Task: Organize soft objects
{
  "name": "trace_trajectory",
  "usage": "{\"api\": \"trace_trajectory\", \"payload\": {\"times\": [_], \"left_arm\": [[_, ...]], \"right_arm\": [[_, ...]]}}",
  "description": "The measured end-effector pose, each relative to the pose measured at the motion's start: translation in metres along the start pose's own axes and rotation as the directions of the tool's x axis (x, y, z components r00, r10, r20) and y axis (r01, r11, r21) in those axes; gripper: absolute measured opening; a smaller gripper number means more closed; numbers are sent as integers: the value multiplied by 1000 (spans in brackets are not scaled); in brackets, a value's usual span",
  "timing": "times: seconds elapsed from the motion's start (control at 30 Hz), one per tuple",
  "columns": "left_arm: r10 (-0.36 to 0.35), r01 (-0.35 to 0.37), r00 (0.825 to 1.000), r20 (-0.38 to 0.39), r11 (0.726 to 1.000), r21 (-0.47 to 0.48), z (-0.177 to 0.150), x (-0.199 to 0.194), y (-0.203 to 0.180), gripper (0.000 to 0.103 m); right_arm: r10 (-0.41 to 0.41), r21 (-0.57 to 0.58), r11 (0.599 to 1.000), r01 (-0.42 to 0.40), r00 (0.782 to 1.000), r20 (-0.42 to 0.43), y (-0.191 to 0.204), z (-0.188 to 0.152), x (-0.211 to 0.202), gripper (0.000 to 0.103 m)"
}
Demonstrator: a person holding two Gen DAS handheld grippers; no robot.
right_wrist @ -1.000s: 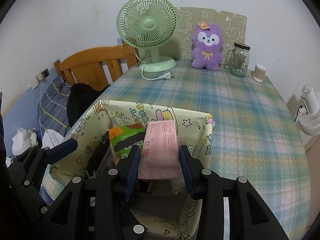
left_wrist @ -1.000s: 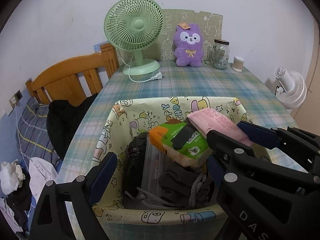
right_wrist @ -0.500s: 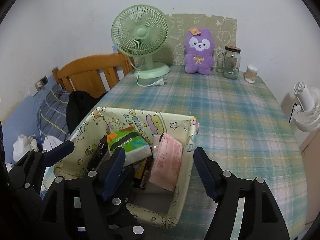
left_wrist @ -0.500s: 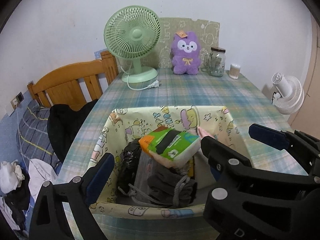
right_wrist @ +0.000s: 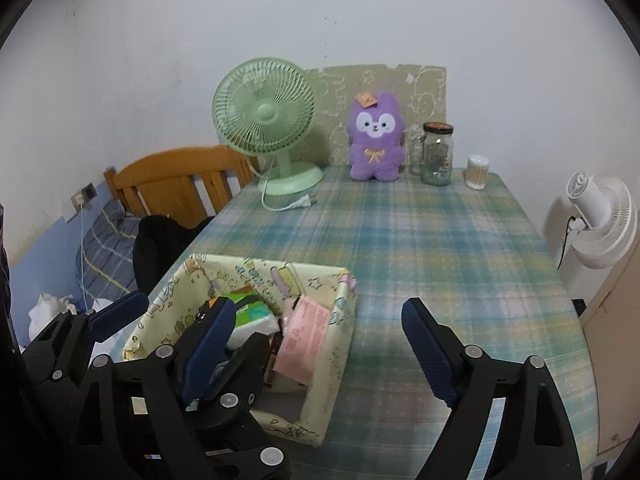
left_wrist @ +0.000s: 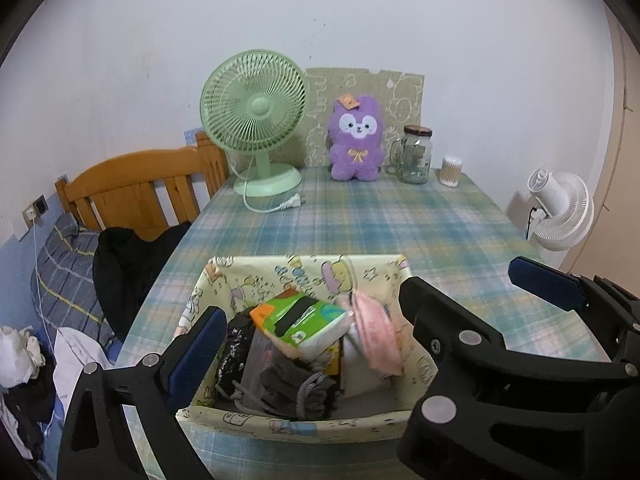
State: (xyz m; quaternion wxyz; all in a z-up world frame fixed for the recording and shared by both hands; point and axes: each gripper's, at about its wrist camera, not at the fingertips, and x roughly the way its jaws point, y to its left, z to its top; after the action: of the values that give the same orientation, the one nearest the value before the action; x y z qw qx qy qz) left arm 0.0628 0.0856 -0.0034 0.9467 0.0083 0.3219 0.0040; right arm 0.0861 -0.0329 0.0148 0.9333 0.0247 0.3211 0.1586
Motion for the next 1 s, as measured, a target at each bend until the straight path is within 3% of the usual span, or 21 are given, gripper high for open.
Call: {"api": "trace_trajectory", "payload": {"times": [0.43,1.0], "left_arm": [[-2,-1,997,78,999,41,15,-37,-39,102],[-7,0,988,155,999,50,25,-77,-66,103]], "right_arm": [[-45,33,999,42,993,111,-36,5,-56,92],[-186,77,982,172,953,240,-78,4,-127,92]]}}
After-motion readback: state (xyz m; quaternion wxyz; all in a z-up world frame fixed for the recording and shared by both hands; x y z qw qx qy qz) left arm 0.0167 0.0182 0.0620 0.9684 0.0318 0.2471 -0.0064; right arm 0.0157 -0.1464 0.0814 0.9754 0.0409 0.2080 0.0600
